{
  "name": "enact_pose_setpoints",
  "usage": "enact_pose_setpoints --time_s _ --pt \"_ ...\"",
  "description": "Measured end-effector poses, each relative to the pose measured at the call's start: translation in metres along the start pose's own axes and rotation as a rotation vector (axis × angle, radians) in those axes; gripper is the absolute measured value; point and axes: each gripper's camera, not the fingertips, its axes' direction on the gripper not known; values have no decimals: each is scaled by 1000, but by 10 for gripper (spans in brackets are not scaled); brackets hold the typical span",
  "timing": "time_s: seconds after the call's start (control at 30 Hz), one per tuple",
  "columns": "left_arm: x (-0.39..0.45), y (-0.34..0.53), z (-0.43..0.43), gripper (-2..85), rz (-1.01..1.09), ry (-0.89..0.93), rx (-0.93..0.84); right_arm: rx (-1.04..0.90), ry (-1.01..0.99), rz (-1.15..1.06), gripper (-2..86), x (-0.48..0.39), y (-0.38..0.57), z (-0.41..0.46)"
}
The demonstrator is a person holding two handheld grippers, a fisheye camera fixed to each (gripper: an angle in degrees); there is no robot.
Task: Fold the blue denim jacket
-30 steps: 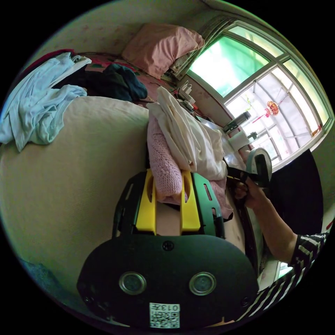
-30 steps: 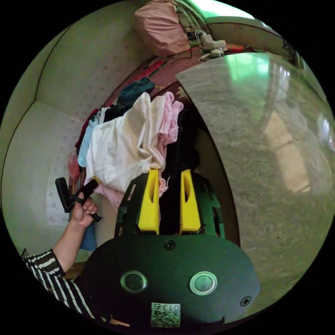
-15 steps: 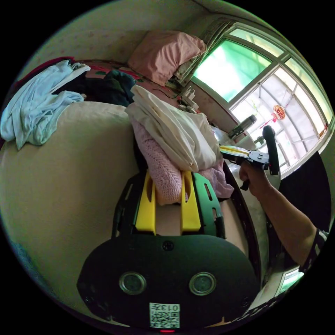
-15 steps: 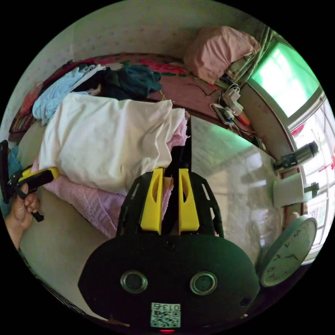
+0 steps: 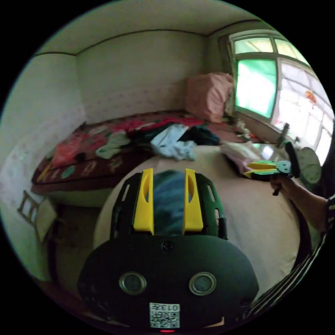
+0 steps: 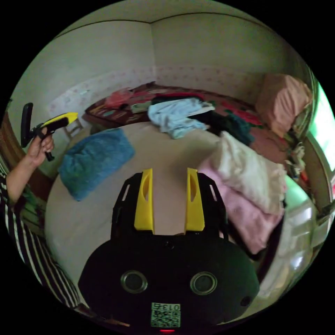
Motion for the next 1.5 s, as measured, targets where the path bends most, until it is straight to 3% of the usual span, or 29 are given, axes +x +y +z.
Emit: enact_pose_setpoints --time_s 0.07,0.17,0.4,0.57,0.83,1.0,1.07,1.17,1.5 --pt "-73 22 21 171 -67 98 -191 -43 -143 50 177 -26 -13 26" --pt "-138 50 54 174 -130 264 -317 -137 -267 100 195 -70 -26 62" --pt "-204 60 129 187 -99 480 -416 -178 -210 311 223 -114 -42 93" --pt "-230 69 167 191 -109 636 -449 -178 -196 421 198 -125 -39 93" --pt "-251 65 195 206 -66 699 -498 -200 -230 570 183 -135 -33 100" --pt "-254 58 207 172 -52 677 -526 -195 -287 645 165 -135 -21 106" --pt "-256 57 212 115 -110 725 -531 -201 -267 627 145 -142 -23 103" --pt "-253 50 200 81 -49 649 -497 -168 -205 559 117 -162 -26 89" --pt "-252 13 143 71 -8 724 -307 57 -95 449 104 -211 -1 -6"
